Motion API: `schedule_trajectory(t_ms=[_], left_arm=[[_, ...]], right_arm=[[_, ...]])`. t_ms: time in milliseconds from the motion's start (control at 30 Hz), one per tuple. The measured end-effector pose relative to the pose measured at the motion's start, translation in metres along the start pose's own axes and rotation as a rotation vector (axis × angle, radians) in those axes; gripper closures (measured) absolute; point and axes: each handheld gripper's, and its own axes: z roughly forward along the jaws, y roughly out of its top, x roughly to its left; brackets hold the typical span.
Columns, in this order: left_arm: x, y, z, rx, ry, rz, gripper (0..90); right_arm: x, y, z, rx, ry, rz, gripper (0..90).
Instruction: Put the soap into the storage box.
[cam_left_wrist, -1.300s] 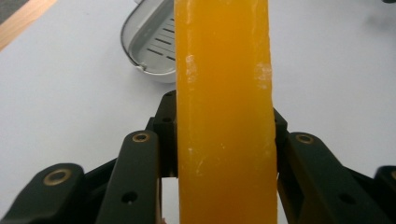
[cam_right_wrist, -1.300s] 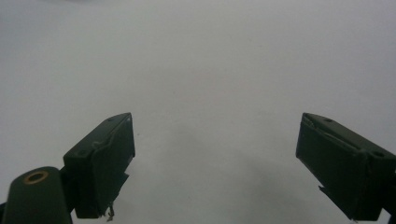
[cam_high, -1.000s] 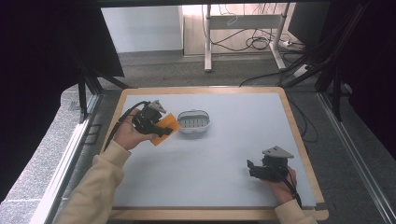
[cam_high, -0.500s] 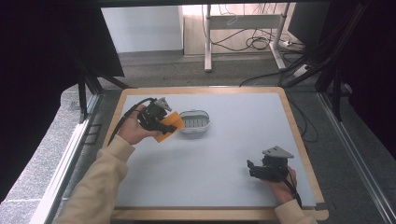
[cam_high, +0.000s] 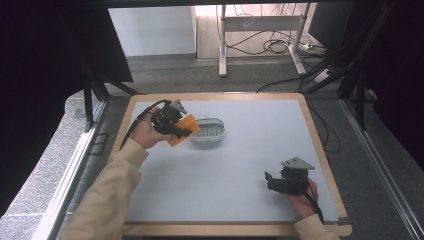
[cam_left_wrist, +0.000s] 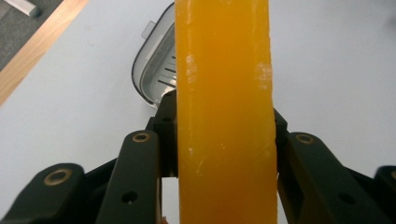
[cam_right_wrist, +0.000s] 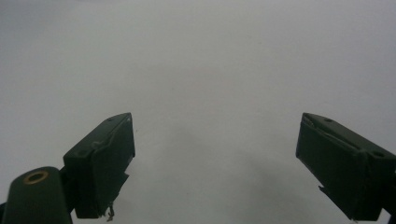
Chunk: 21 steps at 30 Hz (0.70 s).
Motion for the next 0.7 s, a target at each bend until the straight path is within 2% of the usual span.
schedule_trajectory(t_ms=[200,467,700], left_arm=[[0.004,0.006,0.002,-0.014,-0.008,0.016,61.8],[0.006,0.015,0.006,-0.003,-0.015,0.062,61.7],[0.007,0.025,0.012,0.008,-0.014,0.077,61.8]], right_arm=[[-0.001,0.0,0.0,0.0,-0.002,0.005,11.9],[0.0,0.0,-0.001,-0.002,-0.004,0.002,11.9],[-0.001,-0.001,-0.002,-0.002,-0.007,0.008,12.0]])
